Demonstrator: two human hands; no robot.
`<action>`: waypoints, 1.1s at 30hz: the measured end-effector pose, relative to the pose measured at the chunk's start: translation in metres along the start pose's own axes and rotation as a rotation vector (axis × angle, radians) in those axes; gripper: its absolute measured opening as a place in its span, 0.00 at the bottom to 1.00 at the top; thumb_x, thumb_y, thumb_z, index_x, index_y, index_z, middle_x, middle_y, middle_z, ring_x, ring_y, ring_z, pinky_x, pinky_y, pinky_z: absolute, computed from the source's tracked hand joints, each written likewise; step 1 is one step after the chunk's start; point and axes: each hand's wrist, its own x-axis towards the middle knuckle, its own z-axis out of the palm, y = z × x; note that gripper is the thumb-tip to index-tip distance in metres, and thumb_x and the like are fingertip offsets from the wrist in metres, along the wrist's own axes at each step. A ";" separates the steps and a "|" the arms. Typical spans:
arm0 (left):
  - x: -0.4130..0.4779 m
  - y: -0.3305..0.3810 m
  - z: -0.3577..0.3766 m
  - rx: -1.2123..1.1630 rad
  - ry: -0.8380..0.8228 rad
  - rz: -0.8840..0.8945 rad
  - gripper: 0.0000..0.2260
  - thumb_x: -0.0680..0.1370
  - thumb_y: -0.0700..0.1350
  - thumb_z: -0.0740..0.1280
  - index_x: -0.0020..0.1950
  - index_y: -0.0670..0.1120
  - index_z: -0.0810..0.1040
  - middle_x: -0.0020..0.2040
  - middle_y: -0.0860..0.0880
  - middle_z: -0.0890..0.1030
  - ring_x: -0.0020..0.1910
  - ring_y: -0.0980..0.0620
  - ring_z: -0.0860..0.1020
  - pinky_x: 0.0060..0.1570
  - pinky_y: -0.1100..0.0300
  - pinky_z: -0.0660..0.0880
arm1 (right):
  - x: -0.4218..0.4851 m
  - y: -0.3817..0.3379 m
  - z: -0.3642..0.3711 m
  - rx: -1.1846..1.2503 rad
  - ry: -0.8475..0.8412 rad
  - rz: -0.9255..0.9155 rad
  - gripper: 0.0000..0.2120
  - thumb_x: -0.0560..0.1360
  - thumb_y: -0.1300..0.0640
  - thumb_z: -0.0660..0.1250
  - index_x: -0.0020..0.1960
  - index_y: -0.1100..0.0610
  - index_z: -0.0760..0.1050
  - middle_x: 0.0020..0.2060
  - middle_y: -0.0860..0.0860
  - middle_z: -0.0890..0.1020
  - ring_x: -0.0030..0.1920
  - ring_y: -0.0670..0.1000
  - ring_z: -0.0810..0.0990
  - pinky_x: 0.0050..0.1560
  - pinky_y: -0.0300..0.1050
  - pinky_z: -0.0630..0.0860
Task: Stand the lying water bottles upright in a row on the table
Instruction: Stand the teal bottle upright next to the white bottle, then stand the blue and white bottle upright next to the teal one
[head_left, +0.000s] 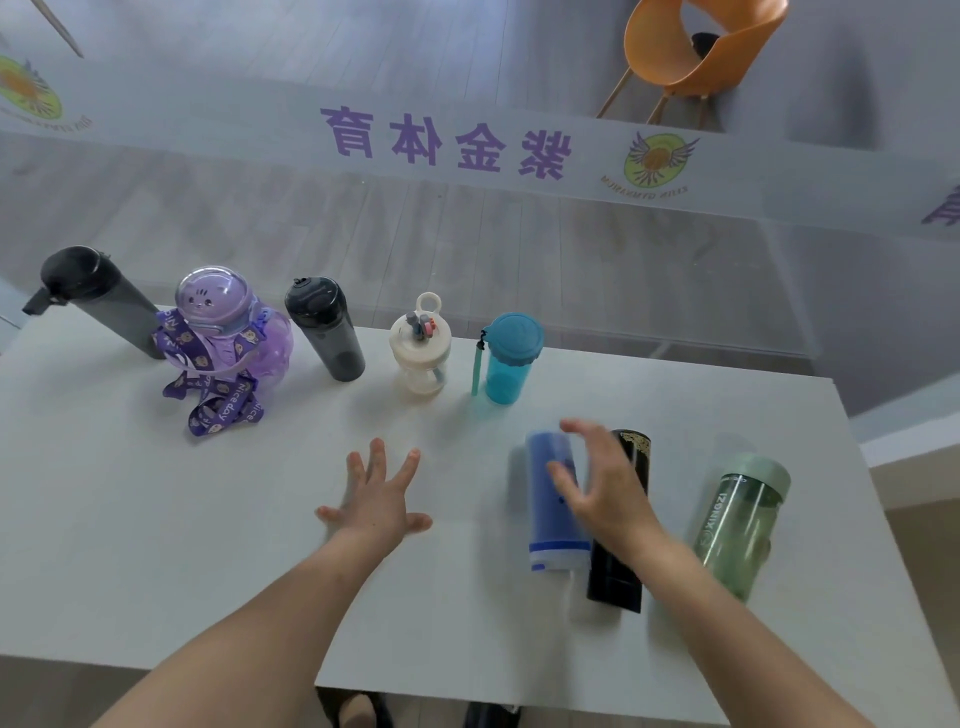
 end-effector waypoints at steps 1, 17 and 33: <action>-0.001 0.001 0.000 0.006 0.001 -0.004 0.47 0.76 0.62 0.72 0.79 0.71 0.39 0.81 0.54 0.30 0.81 0.43 0.32 0.64 0.21 0.61 | -0.016 0.005 0.002 -0.043 -0.074 -0.039 0.22 0.77 0.51 0.73 0.68 0.55 0.75 0.66 0.49 0.76 0.68 0.47 0.73 0.70 0.53 0.72; -0.010 0.035 0.018 0.064 -0.019 0.108 0.40 0.79 0.60 0.69 0.79 0.73 0.42 0.82 0.55 0.31 0.81 0.44 0.32 0.63 0.20 0.60 | -0.044 0.007 -0.001 -0.356 -0.430 -0.074 0.23 0.77 0.37 0.67 0.70 0.39 0.71 0.83 0.45 0.56 0.83 0.49 0.48 0.64 0.57 0.78; -0.013 0.035 0.015 0.070 -0.029 0.107 0.40 0.80 0.61 0.68 0.78 0.73 0.40 0.82 0.55 0.30 0.81 0.44 0.32 0.64 0.21 0.60 | 0.075 -0.001 -0.054 0.278 -0.051 0.613 0.22 0.78 0.31 0.56 0.44 0.50 0.72 0.45 0.51 0.81 0.50 0.59 0.79 0.58 0.59 0.79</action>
